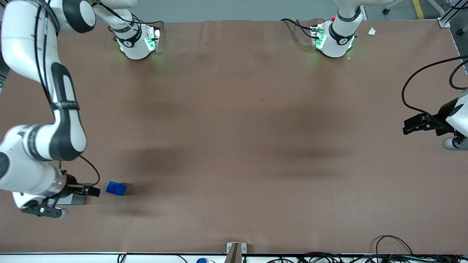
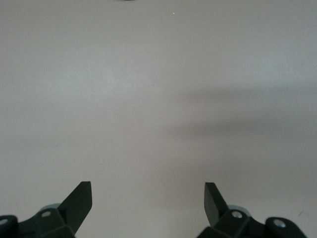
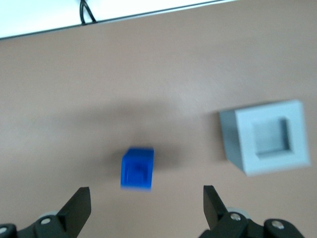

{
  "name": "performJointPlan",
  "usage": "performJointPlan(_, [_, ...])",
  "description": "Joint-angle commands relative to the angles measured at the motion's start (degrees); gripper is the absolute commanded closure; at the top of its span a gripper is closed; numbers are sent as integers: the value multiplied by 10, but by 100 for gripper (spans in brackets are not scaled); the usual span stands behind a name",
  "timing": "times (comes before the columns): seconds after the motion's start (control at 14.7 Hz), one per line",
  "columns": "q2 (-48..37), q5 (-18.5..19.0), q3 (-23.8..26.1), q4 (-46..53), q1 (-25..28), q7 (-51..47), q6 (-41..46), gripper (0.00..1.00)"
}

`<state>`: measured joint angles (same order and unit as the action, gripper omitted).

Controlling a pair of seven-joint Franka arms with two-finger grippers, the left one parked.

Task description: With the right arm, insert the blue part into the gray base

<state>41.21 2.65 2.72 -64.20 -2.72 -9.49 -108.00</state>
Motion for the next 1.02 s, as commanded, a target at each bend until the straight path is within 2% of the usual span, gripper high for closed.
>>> performJointPlan(0.0, [-96, -2, 4, -36, -11, 3, 80, 0])
performJointPlan(0.2, [-171, -5, 5, -39, -13, 3, 156, 0])
performJointPlan(0.41, [-247, -5, 4, -83, -12, 3, 183, 0])
performJointPlan(0.61, [-314, -5, 5, -147, -12, 3, 182, 0])
performJointPlan(0.82, [-389, -7, 4, -246, -13, 4, 134, 0])
performJointPlan(0.95, [-398, -9, 4, -257, -15, 14, 125, 0])
